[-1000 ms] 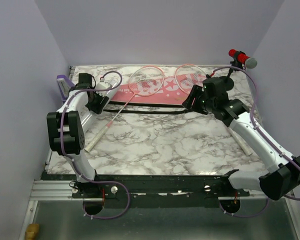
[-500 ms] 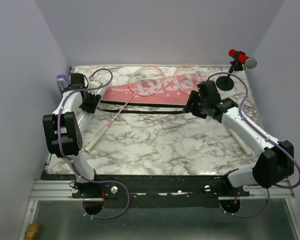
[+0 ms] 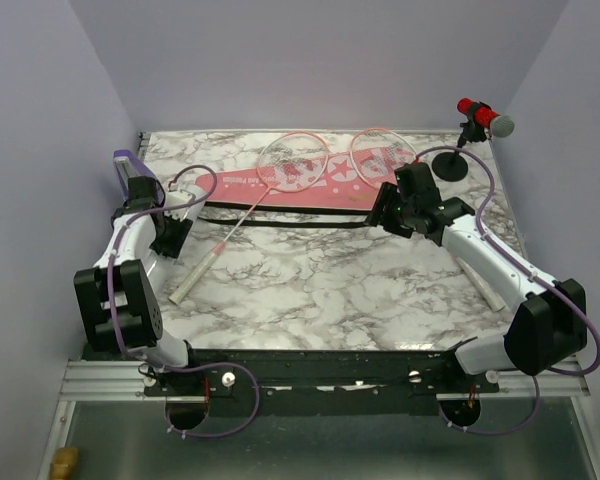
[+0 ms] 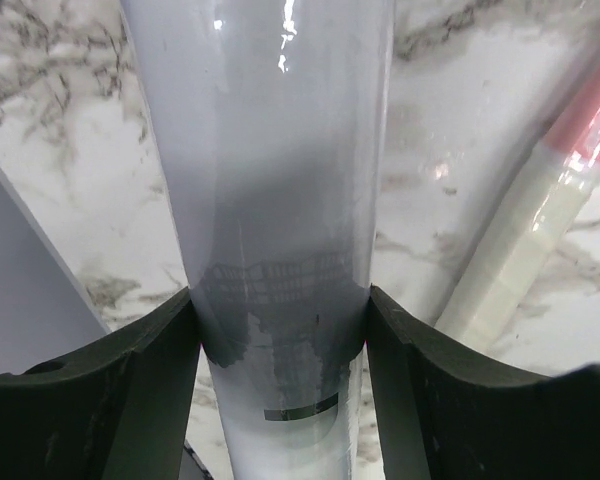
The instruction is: Pack up the badminton gear
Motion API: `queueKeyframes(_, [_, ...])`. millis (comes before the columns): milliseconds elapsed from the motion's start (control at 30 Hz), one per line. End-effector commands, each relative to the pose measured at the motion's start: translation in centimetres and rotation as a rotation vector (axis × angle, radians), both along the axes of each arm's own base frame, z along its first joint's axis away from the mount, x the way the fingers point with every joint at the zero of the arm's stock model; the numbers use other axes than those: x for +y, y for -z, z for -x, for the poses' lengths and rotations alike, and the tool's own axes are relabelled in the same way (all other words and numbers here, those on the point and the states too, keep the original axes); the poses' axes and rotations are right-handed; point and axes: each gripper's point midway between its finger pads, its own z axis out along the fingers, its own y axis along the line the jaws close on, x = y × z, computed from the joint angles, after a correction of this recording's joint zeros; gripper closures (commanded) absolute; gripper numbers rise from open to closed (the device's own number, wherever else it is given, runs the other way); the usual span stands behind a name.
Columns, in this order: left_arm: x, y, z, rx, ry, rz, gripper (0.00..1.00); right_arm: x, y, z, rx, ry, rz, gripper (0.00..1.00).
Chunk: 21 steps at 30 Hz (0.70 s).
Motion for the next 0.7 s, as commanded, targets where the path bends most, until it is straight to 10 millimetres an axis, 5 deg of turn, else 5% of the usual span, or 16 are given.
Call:
queueKeyframes(0, [2.3,-0.7,2.4,-0.003,-0.028,-0.076,0.39,0.0,0.3,-0.1,0.002,-0.005,-0.013,0.34])
queueKeyframes(400, [2.9,1.1,6.0,0.089,-0.026,-0.069,0.35,-0.6,0.2,-0.3,0.002,0.014,-0.009,0.34])
queueKeyframes(567, [2.8,1.1,6.6,0.095,-0.010,-0.077,0.01,-2.1,0.6,-1.7,0.006,0.062,0.031,0.33])
queueKeyframes(667, [2.5,-1.2,5.8,0.039,-0.011,-0.066,0.01,-3.2,0.7,-3.0,0.004,0.102,0.075,0.31])
